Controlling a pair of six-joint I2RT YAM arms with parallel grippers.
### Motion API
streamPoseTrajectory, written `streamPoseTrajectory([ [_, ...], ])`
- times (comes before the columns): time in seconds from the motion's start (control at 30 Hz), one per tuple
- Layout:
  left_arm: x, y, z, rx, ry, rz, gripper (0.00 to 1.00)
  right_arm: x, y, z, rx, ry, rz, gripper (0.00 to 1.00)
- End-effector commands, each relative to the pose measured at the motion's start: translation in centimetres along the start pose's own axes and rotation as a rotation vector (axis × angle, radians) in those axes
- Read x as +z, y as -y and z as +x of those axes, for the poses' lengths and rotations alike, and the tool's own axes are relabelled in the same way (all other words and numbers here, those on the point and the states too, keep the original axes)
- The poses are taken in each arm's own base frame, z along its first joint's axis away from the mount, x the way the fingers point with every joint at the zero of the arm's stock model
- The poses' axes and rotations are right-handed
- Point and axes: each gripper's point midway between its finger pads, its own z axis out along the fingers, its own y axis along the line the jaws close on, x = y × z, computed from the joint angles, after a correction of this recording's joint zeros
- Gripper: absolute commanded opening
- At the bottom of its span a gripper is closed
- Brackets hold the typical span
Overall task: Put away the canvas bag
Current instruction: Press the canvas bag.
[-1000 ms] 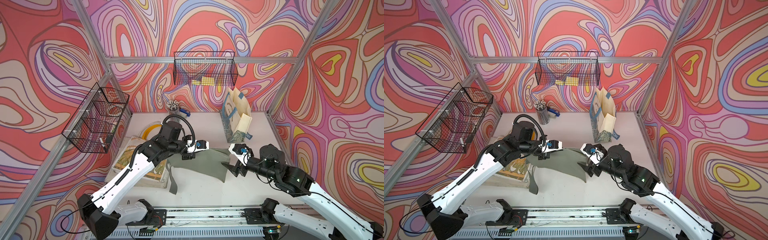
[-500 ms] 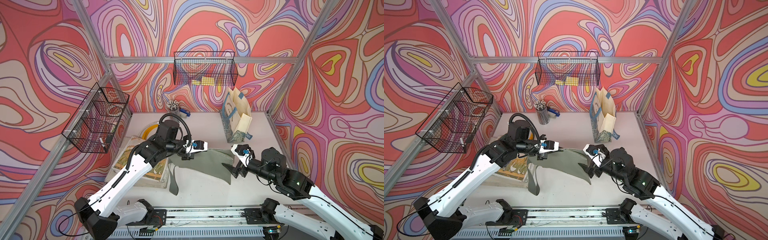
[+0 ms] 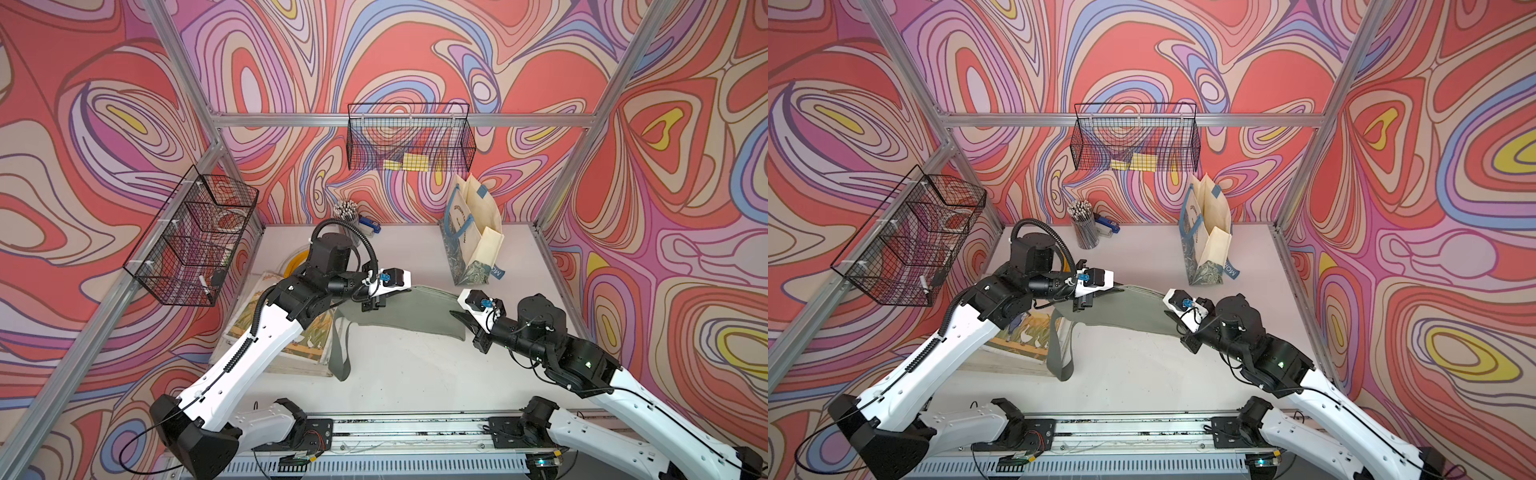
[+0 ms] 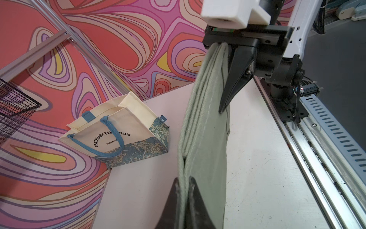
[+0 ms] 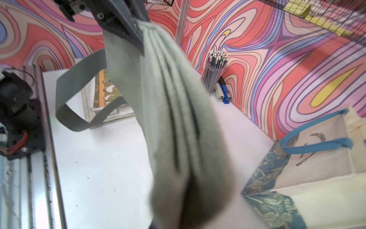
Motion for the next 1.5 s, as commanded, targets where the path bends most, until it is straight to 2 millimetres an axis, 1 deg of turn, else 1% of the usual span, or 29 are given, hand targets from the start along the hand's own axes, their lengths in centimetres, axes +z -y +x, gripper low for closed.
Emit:
streamPoseTrajectory([
  [0.0, -0.3, 0.3, -2.2, 0.037, 0.023, 0.013, 0.48, -0.2, 0.7, -1.9, -0.029, 0.025, 0.017, 0.0],
  [0.1, 0.7, 1.1, -2.7, 0.063, -0.023, 0.037, 0.56, 0.0, 0.7, -2.2, -0.04, 0.008, 0.005, 0.0],
  [0.2, 1.6, 1.4, -3.4, 0.059, -0.032, 0.052, 0.59, 0.3, 0.6, -2.4, -0.048, -0.004, -0.011, 0.0],
  [0.33, 2.7, 1.2, -3.2, 0.023, -0.038, 0.06, 0.59, 0.1, 0.7, -3.0, -0.059, 0.012, -0.013, 0.0],
  [0.43, 3.3, 1.4, -3.2, -0.02, -0.026, 0.094, 0.59, -0.1, 0.8, -3.4, -0.069, 0.015, -0.009, 0.0],
  [0.63, 4.2, 1.8, -3.5, -0.104, -0.014, 0.155, 0.59, 0.2, 0.9, -3.6, -0.088, -0.003, -0.013, 0.0],
  [0.67, 4.4, 1.9, -3.4, -0.111, -0.019, 0.159, 0.57, 0.3, 0.9, -3.5, -0.091, -0.007, -0.013, 0.0],
  [0.7, 4.5, 1.7, -3.3, -0.115, -0.028, 0.156, 0.53, 0.4, 1.0, -3.6, -0.094, -0.008, -0.013, 0.0],
  [0.73, 4.7, 1.7, -3.0, -0.12, -0.039, 0.152, 0.45, 0.5, 0.9, -3.6, -0.096, -0.007, -0.017, 0.0],
  [0.8, 5.0, 1.3, -2.6, -0.121, -0.059, 0.139, 0.17, 0.5, 0.9, -3.7, -0.097, -0.001, -0.015, 0.0],
  [0.83, 5.0, 1.3, -2.5, -0.116, -0.062, 0.138, 0.05, 0.5, 1.0, -3.7, -0.098, 0.001, -0.014, 0.0],
  [0.87, 5.1, 1.4, -2.4, -0.105, -0.059, 0.138, 0.0, 0.6, 1.0, -3.7, -0.097, 0.001, -0.01, 0.0],
  [0.9, 5.1, 1.3, -2.4, -0.093, -0.054, 0.134, 0.0, 0.6, 1.0, -3.6, -0.092, -0.001, -0.009, 0.0],
  [0.93, 5.0, 1.4, -2.5, -0.078, -0.047, 0.129, 0.0, 0.6, 1.0, -3.3, -0.088, -0.005, -0.007, 0.01],
  [1.03, 4.5, 1.4, -3.5, 0.01, 0.023, 0.125, 0.0, 0.4, 0.6, -2.2, -0.056, 0.0, -0.006, 0.21],
  [1.07, 4.2, 1.0, -4.1, 0.019, 0.059, 0.111, 0.0, 0.3, 0.5, -1.6, -0.038, -0.001, -0.008, 0.28],
  [1.13, 3.4, 0.6, -5.2, 0.033, 0.133, 0.118, 0.0, 0.2, 0.1, -0.6, 0.0, -0.002, -0.015, 0.34],
  [1.2, 2.7, 0.1, -6.1, 0.009, 0.189, 0.129, 0.0, 0.2, -0.3, 0.4, 0.035, -0.004, -0.021, 0.44],
  [1.3, 2.0, -0.4, -7.1, 0.015, 0.244, 0.133, 0.0, 0.2, -0.6, 1.5, 0.08, -0.002, -0.022, 0.51],
  [1.4, 1.6, -0.6, -7.9, 0.026, 0.276, 0.146, 0.0, 0.7, -0.8, 2.4, 0.095, -0.014, -0.023, 0.52],
  [1.47, 1.3, -0.7, -8.4, 0.033, 0.287, 0.153, 0.0, 0.8, -0.6, 2.7, 0.095, -0.014, -0.014, 0.53],
])
